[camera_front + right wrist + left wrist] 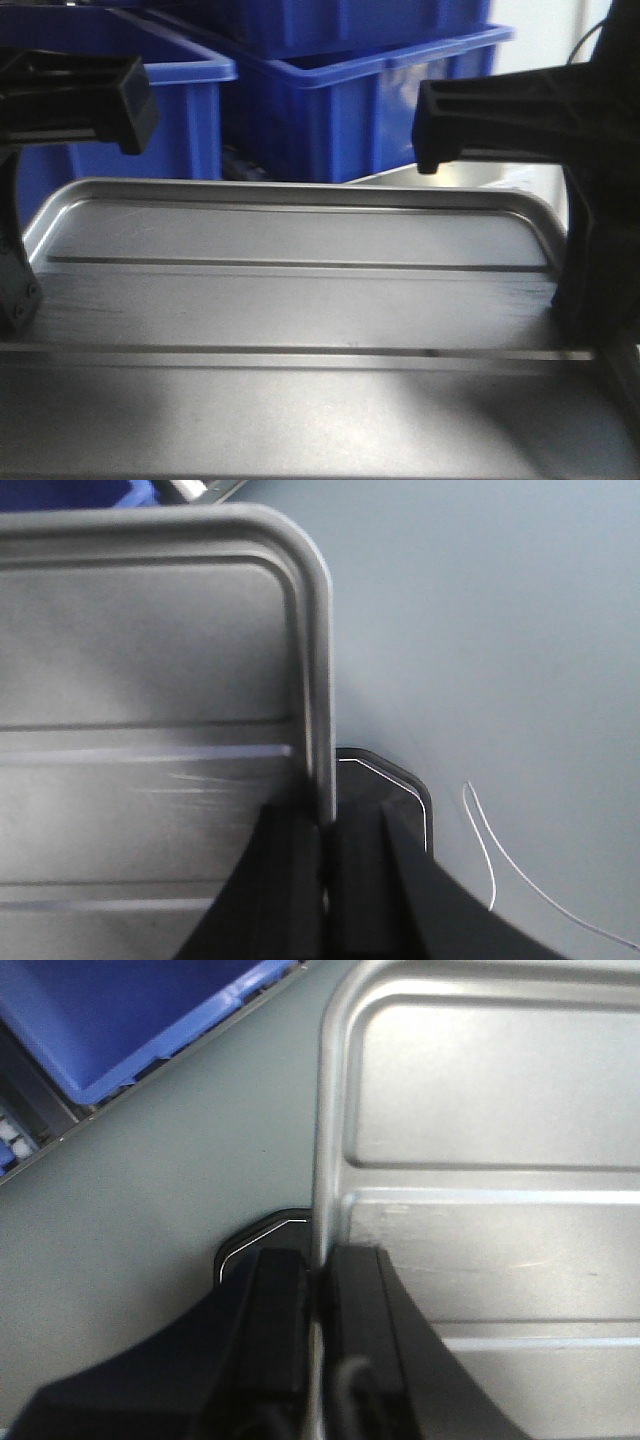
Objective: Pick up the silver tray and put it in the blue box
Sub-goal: 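Carry the tray in both grippers while the base drives to the blue bin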
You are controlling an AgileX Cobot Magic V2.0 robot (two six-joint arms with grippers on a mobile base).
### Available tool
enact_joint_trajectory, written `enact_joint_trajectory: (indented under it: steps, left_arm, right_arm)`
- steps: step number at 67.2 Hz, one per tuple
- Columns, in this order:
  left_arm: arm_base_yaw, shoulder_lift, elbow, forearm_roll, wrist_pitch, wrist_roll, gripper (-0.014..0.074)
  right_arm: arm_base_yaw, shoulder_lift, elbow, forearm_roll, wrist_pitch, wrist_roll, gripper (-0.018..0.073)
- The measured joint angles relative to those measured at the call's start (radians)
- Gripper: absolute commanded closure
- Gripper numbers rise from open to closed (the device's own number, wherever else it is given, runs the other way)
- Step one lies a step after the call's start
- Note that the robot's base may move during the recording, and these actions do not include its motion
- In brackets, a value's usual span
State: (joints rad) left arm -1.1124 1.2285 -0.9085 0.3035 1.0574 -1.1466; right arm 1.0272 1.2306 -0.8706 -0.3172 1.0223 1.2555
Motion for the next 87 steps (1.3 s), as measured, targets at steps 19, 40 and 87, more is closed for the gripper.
enact_joint_trajectory:
  steps: [19, 40, 87]
  left_arm:
    - [0.0, 0.0, 0.0, 0.0, 0.0, 0.0, 0.0591]
    - [0.0, 0.0, 0.0, -0.003, -0.005, 0.0, 0.0591]
    - [0.0, 0.0, 0.0, -0.005, -0.008, 0.0, 0.0591]
  right_arm:
    - [0.0, 0.0, 0.0, 0.0, 0.004, 0.0, 0.0501]
    - [0.0, 0.0, 0.0, 0.0, 0.015, 0.0, 0.0501]
    - [0.0, 0.0, 0.0, 0.0, 0.02, 0.0, 0.0501]
